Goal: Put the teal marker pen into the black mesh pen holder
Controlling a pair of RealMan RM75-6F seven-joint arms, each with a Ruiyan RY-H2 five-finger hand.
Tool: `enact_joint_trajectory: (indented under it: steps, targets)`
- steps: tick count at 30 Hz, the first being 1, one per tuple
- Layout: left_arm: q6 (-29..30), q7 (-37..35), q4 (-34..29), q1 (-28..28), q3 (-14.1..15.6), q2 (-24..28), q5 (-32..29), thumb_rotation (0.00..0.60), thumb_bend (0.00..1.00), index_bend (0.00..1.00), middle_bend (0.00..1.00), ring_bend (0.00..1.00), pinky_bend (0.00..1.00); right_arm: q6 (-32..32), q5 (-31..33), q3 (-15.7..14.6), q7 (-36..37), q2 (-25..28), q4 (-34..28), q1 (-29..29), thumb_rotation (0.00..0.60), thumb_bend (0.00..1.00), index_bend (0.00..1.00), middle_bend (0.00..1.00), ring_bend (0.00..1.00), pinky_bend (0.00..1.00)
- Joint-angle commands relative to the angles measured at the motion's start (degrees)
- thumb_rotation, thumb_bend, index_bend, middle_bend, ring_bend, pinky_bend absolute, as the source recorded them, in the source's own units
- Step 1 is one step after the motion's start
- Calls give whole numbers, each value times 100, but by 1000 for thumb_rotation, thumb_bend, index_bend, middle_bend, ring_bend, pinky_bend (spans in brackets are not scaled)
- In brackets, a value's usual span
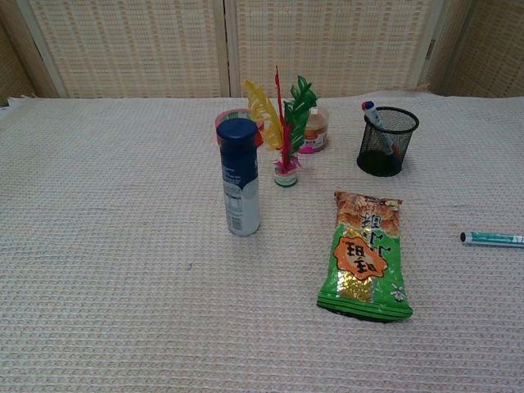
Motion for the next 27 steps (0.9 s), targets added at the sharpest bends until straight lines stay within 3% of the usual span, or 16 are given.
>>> enact_joint_trajectory:
  steps: [1,27]
  targets:
    - [12,9,-12,8,5,3,6,600,417,154,47,0,100,-2,3,-4,17,10,-2,-5,600,0,260,149,76,6]
    - [80,-46,-35,25,17,29,112,600,418,154,47,0,100,-22,-46,-42,-21,24,-45,8,600,0,270,150,76,6]
